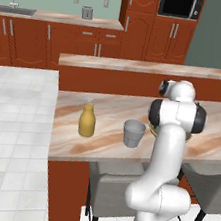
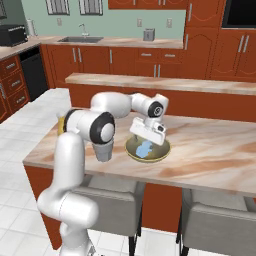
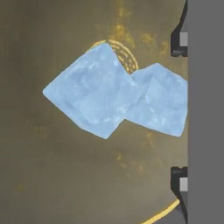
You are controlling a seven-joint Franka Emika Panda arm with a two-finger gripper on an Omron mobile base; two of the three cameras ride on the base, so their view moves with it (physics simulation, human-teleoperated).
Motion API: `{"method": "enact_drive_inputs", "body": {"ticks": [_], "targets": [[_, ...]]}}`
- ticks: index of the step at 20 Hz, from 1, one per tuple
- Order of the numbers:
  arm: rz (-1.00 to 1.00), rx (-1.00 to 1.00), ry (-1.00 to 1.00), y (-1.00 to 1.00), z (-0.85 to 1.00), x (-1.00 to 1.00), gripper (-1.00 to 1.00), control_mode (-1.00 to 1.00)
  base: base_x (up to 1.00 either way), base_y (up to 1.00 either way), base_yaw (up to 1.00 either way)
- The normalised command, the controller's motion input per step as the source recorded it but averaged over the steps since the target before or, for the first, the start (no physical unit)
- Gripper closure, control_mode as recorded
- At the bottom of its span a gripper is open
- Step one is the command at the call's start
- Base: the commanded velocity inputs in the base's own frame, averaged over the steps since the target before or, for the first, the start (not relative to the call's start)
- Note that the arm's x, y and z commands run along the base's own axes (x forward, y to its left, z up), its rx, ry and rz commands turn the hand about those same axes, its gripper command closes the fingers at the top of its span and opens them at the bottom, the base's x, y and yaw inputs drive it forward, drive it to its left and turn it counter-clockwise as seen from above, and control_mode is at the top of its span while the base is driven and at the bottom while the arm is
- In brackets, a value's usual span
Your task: There are two ice cubes in the ice bowl. Place both ice cubes in the glass cup.
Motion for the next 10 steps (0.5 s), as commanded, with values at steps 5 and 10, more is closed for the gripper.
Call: {"method": "enact_drive_inputs", "body": {"ticks": [5, 10], "targets": [[0.00, -0.02, 0.12, 0.20, -0.26, 0.04, -1.00, -1.00, 0.00, 0.00, 0.00], [0.00, -0.02, 0.10, 0.14, -0.09, -0.14, -1.00, -1.00, 0.00, 0.00, 0.00]]}}
